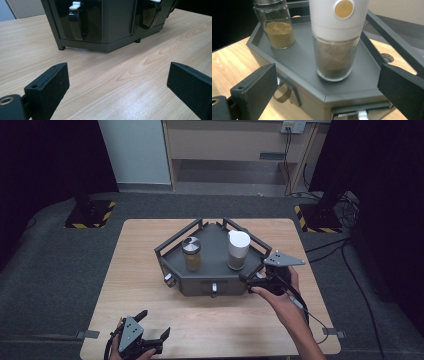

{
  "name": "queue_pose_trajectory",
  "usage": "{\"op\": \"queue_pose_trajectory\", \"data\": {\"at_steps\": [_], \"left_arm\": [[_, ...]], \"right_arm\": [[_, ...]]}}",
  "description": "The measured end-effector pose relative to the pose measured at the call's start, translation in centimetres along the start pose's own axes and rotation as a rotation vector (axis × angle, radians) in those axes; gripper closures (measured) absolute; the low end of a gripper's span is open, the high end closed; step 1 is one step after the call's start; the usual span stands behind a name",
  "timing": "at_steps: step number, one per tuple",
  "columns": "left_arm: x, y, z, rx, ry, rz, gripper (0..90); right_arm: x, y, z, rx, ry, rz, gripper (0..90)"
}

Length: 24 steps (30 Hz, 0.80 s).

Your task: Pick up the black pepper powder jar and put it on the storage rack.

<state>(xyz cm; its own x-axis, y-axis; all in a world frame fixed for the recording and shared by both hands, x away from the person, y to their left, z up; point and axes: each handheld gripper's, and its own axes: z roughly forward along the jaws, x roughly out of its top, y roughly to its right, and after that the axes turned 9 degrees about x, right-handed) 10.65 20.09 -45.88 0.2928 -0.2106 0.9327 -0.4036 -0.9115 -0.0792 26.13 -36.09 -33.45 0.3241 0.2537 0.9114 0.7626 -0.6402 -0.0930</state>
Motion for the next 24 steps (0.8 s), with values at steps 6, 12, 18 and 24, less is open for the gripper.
{"op": "queue_pose_trajectory", "data": {"at_steps": [6,12,18,24], "left_arm": [[-0.1,-0.2,-0.2,0.010,0.002,-0.011,3.3],[-0.1,-0.1,-0.1,0.008,-0.004,-0.002,3.3],[-0.1,0.0,0.0,0.005,-0.006,0.000,3.3],[-0.1,0.1,-0.1,0.006,-0.009,0.006,3.3]], "right_arm": [[-1.3,-0.6,-1.3,-0.002,-0.003,0.000,3.3],[-2.6,-0.8,-2.1,-0.014,-0.018,0.004,3.2],[-3.9,-0.9,-2.7,-0.025,-0.017,0.018,3.2],[-5.4,-1.3,-3.2,-0.039,-0.028,0.016,3.2]]}}
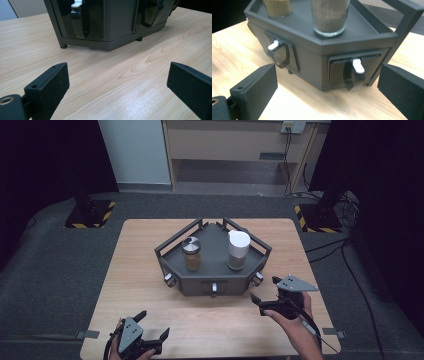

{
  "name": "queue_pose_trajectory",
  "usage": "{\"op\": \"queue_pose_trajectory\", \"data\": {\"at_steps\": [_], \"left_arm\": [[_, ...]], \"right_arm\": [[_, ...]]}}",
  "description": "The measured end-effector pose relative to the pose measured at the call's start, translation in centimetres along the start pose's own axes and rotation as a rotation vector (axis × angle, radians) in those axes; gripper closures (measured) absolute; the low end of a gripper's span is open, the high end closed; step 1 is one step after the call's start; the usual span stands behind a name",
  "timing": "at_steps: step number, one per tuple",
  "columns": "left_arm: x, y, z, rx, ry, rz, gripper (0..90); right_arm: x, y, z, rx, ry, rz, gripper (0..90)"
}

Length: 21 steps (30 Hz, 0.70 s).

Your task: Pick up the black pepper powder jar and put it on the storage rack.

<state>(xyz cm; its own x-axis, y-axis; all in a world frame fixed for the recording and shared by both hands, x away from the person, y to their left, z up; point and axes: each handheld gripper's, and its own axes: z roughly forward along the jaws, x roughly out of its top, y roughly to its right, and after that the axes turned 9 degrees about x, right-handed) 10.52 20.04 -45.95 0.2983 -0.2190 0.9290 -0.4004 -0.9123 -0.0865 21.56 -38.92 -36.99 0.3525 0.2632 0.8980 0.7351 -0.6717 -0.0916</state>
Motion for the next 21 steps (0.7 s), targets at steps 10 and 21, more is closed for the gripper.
{"op": "queue_pose_trajectory", "data": {"at_steps": [10,21], "left_arm": [[0.0,0.0,-0.1,0.000,-0.001,0.001,3.3],[0.0,0.0,-0.1,0.003,-0.001,0.001,3.3]], "right_arm": [[-2.3,-0.3,-0.3,-0.015,-0.015,0.016,3.4],[-4.5,-0.4,-1.3,-0.038,-0.009,0.048,3.7]]}}
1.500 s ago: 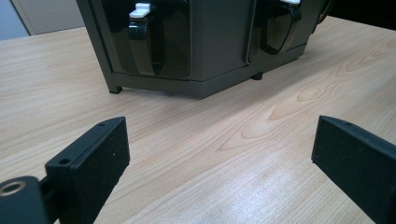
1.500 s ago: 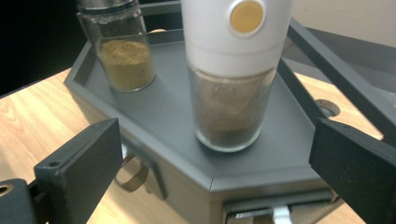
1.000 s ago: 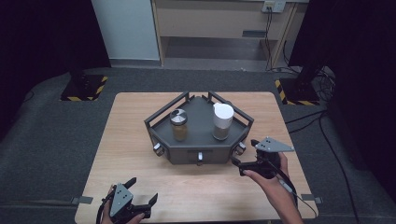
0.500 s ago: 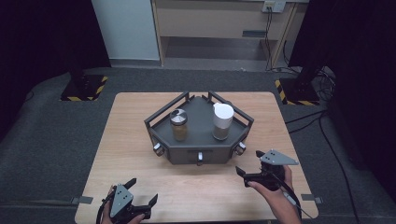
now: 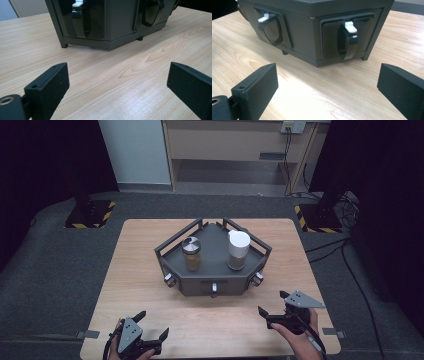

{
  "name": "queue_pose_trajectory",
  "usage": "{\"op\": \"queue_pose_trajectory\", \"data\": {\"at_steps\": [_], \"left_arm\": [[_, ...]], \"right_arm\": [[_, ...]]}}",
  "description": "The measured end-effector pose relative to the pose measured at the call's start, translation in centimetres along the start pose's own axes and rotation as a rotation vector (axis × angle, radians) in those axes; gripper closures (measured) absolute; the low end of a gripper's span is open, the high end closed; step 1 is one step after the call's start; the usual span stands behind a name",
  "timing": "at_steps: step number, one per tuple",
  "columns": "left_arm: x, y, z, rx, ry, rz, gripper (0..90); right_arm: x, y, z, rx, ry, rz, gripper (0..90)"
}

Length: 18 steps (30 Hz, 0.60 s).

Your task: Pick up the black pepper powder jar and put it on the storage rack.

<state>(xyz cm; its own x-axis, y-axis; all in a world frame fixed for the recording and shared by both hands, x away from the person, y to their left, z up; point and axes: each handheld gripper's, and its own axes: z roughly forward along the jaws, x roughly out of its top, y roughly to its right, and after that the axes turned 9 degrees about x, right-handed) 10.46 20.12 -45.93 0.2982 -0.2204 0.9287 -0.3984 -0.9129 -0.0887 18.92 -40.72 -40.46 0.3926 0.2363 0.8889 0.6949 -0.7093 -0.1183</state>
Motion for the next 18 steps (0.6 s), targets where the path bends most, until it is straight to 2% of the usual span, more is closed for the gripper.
{"op": "queue_pose_trajectory", "data": {"at_steps": [5,11,18], "left_arm": [[0.0,0.0,0.0,0.004,-0.002,0.004,3.3],[-0.1,-0.2,-0.1,0.017,-0.003,-0.007,3.3],[-0.1,-0.2,-0.2,0.021,-0.006,-0.007,3.3]], "right_arm": [[-0.7,-0.4,-0.1,-0.016,-0.006,-0.015,3.8],[-2.4,-0.5,-0.1,-0.023,-0.005,0.000,3.7],[-3.6,-0.9,-0.2,-0.037,0.000,0.004,3.7]]}}
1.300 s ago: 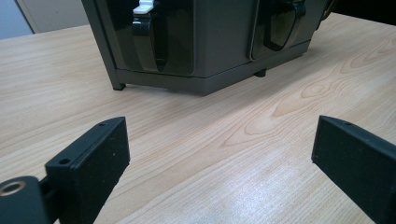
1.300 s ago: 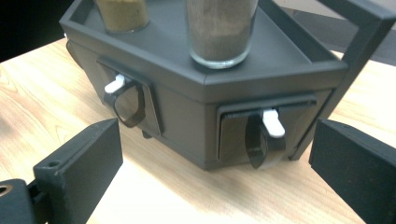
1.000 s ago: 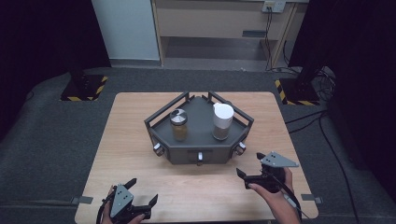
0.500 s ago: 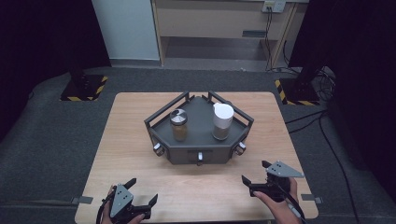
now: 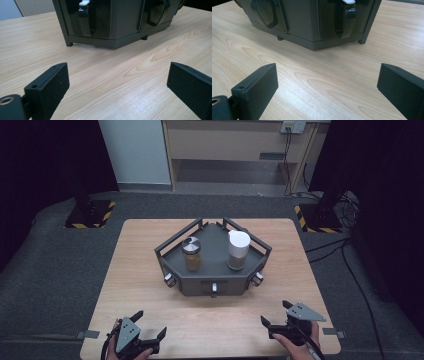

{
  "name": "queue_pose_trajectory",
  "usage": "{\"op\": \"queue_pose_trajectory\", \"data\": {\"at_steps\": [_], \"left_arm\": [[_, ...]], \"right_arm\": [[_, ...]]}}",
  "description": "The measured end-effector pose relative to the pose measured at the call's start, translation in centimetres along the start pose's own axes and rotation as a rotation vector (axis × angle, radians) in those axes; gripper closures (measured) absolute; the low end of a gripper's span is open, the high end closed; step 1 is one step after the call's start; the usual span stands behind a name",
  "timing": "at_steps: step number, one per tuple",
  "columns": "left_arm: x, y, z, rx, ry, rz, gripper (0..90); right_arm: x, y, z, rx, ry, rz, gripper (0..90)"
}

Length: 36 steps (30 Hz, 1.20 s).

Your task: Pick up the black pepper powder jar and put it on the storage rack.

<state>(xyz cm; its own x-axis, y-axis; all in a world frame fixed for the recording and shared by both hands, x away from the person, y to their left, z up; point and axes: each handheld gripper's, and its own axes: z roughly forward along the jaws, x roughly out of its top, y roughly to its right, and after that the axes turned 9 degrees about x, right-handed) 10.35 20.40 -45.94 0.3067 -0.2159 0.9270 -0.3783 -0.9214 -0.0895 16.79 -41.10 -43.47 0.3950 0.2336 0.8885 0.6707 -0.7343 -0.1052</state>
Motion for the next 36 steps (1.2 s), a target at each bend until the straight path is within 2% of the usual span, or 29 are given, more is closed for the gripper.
{"op": "queue_pose_trajectory", "data": {"at_steps": [7,11,19,30,36], "left_arm": [[0.1,0.2,0.0,-0.004,-0.003,0.009,3.3],[0.1,0.3,0.0,-0.005,-0.003,0.014,3.3],[0.1,0.1,0.1,-0.004,-0.001,0.005,3.3],[0.1,0.0,0.1,-0.006,0.001,0.010,3.3],[0.1,0.0,0.2,-0.004,-0.003,0.014,3.3]], "right_arm": [[-1.1,-0.4,0.0,-0.022,0.002,-0.017,3.8],[-1.5,-0.3,-0.1,-0.028,0.014,-0.007,3.8],[-1.9,-0.8,0.1,-0.048,0.019,-0.022,3.9],[-2.6,-0.7,-0.4,-0.070,0.044,-0.008,3.8],[-2.8,-0.8,-0.2,-0.069,0.027,-0.018,3.9]]}}
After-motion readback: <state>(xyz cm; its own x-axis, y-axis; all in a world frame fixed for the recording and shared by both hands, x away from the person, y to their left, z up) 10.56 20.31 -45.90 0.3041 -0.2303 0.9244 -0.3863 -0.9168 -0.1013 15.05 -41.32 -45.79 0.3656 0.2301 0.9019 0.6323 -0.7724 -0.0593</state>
